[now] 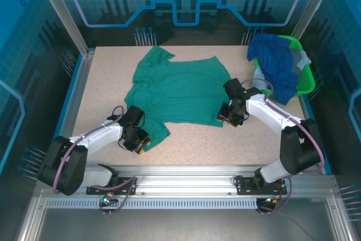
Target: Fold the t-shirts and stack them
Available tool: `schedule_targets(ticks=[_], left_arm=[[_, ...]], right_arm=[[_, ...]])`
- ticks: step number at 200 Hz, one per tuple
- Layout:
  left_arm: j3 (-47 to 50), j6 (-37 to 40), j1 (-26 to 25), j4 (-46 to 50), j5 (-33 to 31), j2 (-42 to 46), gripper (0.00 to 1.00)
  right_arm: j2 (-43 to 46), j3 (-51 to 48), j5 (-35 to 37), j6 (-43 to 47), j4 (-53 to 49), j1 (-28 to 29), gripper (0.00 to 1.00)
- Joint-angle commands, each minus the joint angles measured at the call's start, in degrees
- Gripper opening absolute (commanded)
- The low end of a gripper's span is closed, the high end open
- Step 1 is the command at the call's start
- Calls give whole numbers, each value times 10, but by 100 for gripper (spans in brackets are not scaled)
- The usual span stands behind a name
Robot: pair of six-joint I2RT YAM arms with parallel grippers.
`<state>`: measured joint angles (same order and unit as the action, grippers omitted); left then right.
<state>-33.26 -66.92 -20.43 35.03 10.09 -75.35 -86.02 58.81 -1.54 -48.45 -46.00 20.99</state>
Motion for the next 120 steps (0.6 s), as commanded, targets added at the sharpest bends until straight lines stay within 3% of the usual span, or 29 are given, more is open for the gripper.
schedule_targets(ticks=[1, 30, 60, 120], left_arm=[[12, -1, -8, -29, 2, -23, 23], [-22, 19, -21, -16, -29, -16, 0], [-58, 37, -35, 66, -71, 34, 0], [-60, 62, -36, 139, -52, 100, 0]], right_arm=[[11, -9, 12, 5, -10, 2, 41], [-3, -19, 23, -4, -15, -13, 41], [-28, -21, 21, -26, 0, -31, 41], [-109, 3, -6, -56, 48, -13, 41]])
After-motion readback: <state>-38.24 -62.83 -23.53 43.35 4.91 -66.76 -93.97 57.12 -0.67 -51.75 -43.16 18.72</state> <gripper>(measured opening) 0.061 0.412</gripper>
